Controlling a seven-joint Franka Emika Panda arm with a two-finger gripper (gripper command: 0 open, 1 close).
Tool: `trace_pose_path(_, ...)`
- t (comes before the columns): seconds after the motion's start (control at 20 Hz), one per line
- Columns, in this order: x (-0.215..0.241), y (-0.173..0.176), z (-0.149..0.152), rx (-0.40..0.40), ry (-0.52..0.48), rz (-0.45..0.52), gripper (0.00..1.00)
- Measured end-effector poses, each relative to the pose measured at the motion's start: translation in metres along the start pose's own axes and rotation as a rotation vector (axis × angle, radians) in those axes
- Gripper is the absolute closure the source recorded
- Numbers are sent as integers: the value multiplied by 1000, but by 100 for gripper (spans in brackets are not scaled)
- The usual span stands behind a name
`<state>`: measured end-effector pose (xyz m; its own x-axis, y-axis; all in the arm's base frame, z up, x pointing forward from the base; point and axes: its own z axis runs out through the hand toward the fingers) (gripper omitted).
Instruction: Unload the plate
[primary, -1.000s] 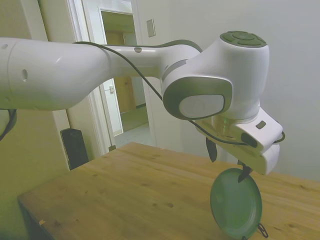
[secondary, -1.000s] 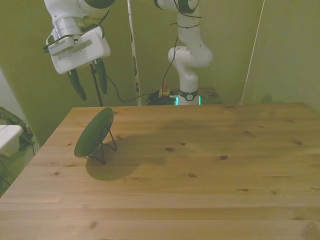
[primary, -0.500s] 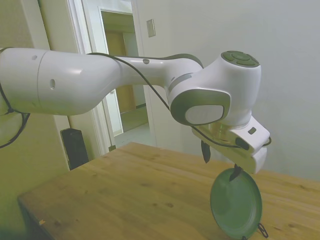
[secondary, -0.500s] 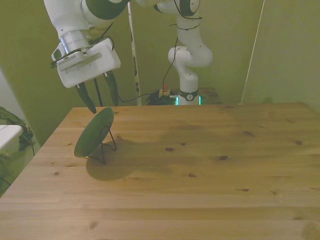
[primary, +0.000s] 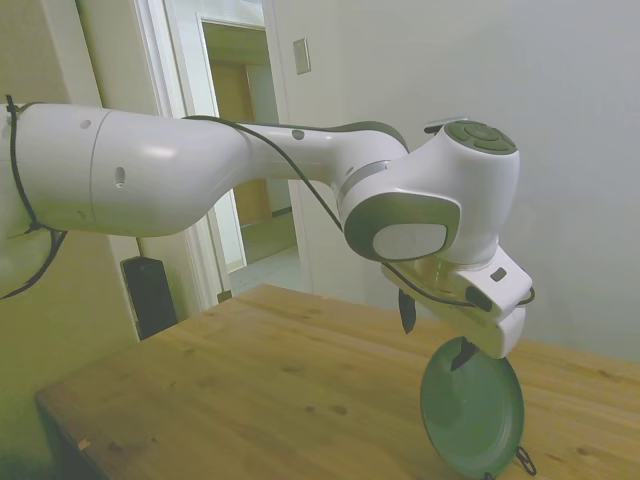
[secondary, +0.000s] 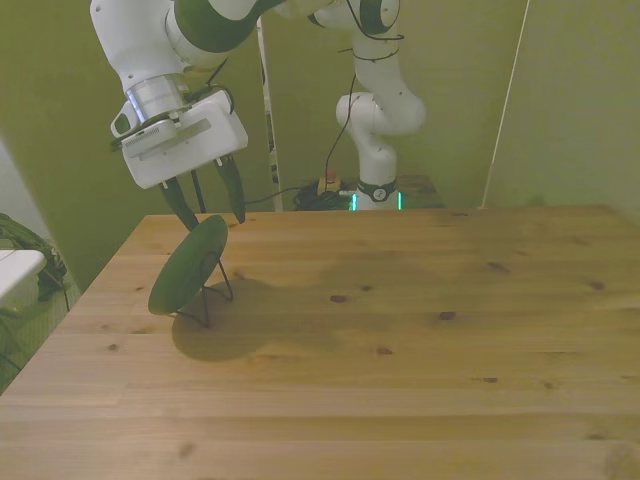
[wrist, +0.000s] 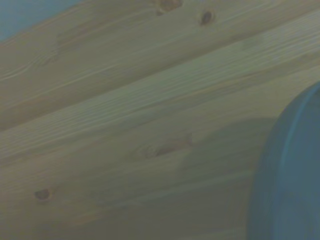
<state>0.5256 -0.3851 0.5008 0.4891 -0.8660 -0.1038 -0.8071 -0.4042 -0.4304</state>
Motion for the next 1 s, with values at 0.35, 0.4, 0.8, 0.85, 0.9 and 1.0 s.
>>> trace_pose_path(0.35, 3, 4, -7, 2, 5, 7, 100)
trace_pose_path(0.4, 4, 5, -9, 2, 6, 8, 100)
trace_pose_path(0.8, 11, 10, -7, -4, 4, 18, 100)
trace_pose_path(0.85, 13, 10, -5, -7, 2, 19, 100)
trace_pose_path(0.9, 14, 10, -2, -9, 0, 20, 100)
trace_pose_path(1.0, 17, 9, 3, -12, -5, 20, 100)
